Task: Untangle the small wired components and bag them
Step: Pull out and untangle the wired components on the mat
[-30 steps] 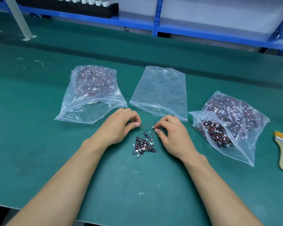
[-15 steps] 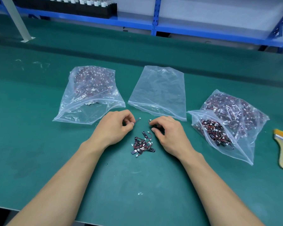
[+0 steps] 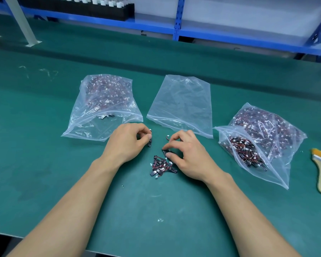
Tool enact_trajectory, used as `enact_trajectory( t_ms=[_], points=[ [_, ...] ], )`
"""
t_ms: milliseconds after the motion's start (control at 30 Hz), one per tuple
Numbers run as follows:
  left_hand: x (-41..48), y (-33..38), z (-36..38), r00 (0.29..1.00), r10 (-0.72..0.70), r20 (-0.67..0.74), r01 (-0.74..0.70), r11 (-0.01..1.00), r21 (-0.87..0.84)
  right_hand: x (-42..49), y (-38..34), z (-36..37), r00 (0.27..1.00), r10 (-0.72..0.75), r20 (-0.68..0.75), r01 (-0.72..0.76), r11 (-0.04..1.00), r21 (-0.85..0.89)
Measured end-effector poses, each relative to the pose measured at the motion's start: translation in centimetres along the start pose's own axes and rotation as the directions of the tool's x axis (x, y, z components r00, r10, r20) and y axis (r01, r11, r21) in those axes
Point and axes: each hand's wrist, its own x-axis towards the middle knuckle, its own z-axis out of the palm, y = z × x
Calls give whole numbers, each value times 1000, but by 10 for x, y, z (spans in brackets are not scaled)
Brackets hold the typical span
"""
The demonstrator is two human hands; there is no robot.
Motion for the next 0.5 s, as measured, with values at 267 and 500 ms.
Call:
enact_trajectory(
  t_ms=[267,500],
  points=[
    [-1,0,1,994,71,78,-71,997,-3,-4,2,-7,967,250,-55,-205,884,419],
    [0,10,7,973,232,23,-231,973,-29,-7,22,-15,880,446,-163,-348,839,418]
  ],
)
